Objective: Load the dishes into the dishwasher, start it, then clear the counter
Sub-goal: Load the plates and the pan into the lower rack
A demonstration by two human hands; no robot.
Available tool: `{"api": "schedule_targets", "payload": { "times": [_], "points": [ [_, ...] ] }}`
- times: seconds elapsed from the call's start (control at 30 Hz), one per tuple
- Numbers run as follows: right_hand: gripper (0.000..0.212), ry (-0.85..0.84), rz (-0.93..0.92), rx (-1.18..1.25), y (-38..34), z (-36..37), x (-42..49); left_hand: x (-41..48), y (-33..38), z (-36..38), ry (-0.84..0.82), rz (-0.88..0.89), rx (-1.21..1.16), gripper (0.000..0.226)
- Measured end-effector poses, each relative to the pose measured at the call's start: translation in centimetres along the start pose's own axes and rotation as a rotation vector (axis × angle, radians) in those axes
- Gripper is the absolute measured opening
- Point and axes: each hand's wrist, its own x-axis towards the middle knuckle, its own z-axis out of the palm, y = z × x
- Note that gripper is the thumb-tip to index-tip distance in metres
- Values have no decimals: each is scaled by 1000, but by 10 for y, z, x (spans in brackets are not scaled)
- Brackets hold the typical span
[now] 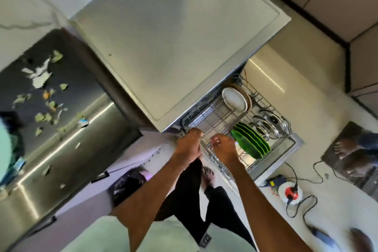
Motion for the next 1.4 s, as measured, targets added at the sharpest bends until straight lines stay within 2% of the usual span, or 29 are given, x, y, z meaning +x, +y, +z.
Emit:
{"api": "schedule_targets", "payload": {
  "times": [0.07,0.17,0.23,0.3,0.37,0.47,0.6,0.73,0.83,0.97,1.17,1.4],
  "points": [
    [30,-26,-62,-4,-7,-2,-22,-38,-4,-14,33,-31,-2,42],
    [52,-61,-181,-72,-36,-5,-64,-100,1,-45,99,-93,9,36],
    [45,-136,-242,-136,-68,-3,-91,-151,-3,-60,253,-59,1,36],
    [26,-248,-278,-175,-96,7,-111,-198,-31,-56,356,-78,-69,32],
    [18,-315,-339,-152,-123,25,-125,-240,-64,-55,351,-282,-97,36],
    [20,-374,-498,-185,-166,61,-142,-301,-100,-64,431,-547,-192,30],
    [33,-491,-630,-284,-243,111,-181,-387,-142,-76,646,-720,-314,32],
    [28,-582,-816,-354,-306,169,-225,-466,-187,-69,819,-887,-383,22],
    [27,-651,-870,-387,-343,222,-259,-517,-215,-65,915,-956,-416,26],
    [26,-725,-927,-401,-371,302,-304,-580,-243,-61,978,-1039,-457,16],
    [23,-859,-1006,-502,-385,398,-379,-655,-269,-37,1043,-1202,-483,20],
    [19,-955,-1073,-608,-372,447,-424,-693,-280,9,994,-1517,-639,24]
  ]
}}
